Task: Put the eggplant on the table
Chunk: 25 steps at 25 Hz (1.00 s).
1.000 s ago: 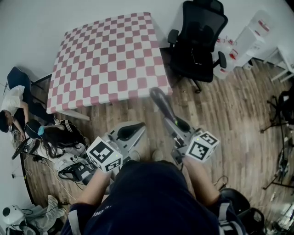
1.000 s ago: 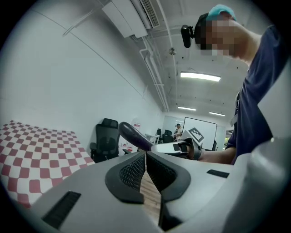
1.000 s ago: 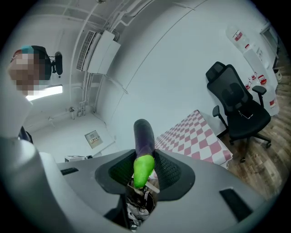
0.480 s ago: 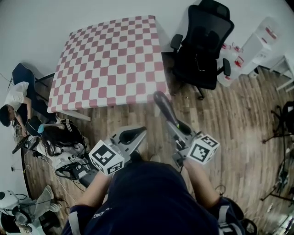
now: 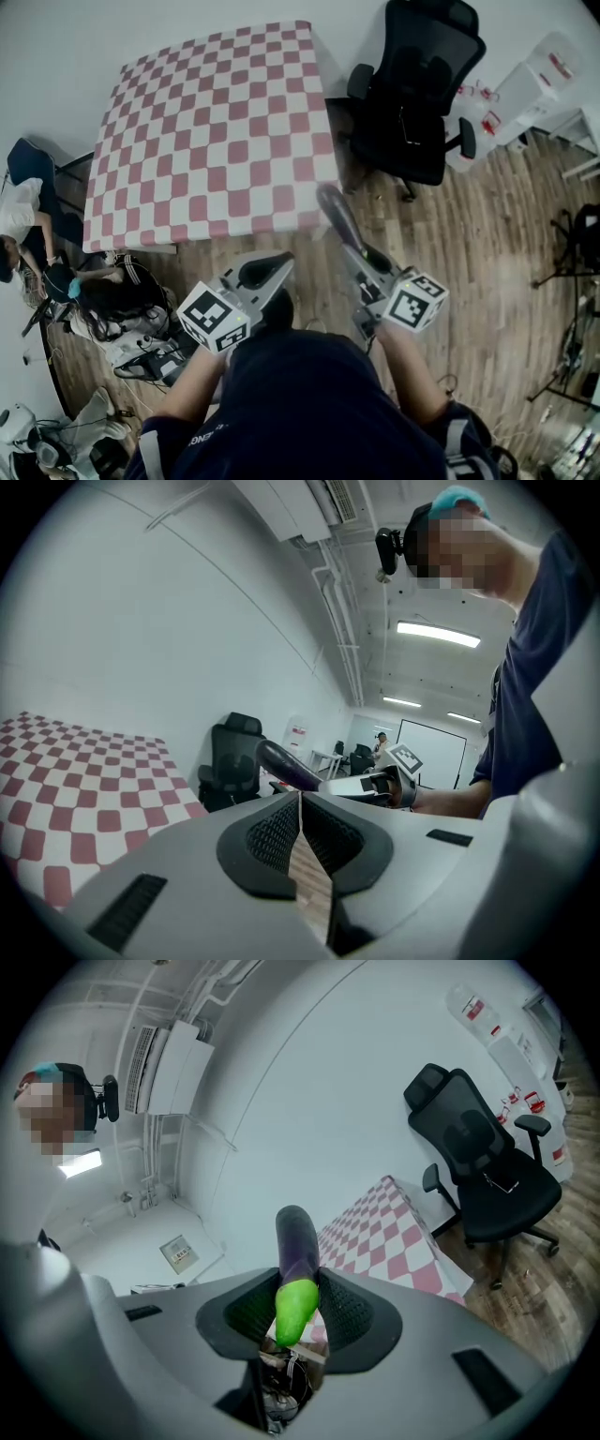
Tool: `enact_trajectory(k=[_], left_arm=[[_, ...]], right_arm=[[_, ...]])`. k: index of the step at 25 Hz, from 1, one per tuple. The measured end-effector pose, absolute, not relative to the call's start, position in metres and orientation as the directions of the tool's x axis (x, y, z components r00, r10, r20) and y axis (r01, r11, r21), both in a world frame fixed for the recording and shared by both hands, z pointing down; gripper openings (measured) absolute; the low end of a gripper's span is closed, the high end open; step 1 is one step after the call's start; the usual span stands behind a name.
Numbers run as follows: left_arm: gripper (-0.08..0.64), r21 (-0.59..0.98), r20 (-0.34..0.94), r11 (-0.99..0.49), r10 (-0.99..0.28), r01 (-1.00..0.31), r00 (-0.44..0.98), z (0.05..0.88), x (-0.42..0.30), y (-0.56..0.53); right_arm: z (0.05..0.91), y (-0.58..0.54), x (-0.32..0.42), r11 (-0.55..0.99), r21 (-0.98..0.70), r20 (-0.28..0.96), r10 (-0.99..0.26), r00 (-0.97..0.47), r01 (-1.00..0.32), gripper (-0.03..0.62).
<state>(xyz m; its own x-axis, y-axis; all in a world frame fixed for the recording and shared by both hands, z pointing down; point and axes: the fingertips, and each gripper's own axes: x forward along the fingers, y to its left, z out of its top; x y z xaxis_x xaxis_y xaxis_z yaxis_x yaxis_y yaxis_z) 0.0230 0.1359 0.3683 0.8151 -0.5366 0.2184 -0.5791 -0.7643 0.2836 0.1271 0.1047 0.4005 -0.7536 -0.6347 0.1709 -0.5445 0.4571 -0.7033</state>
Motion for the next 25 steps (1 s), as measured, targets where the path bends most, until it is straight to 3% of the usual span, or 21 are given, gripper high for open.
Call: enact_trajectory(k=[14, 25], left_arm=[[0.032, 0.344, 0.235, -0.794, -0.445, -0.502, 0.864, 0.399, -0.058, -0.064], [0.032, 0.383, 0.244, -0.77, -0.448, -0.51, 0.86, 0.423, -0.089, -0.147]], right_arm=[[0.423, -0.087, 0.055, 0.323, -0.7, 0.289, -0.688, -0.665, -0.638, 0.132], [0.451, -0.171, 0.045, 0.264, -0.66, 0.368, -0.703, -0.609, -0.703, 0.132]])
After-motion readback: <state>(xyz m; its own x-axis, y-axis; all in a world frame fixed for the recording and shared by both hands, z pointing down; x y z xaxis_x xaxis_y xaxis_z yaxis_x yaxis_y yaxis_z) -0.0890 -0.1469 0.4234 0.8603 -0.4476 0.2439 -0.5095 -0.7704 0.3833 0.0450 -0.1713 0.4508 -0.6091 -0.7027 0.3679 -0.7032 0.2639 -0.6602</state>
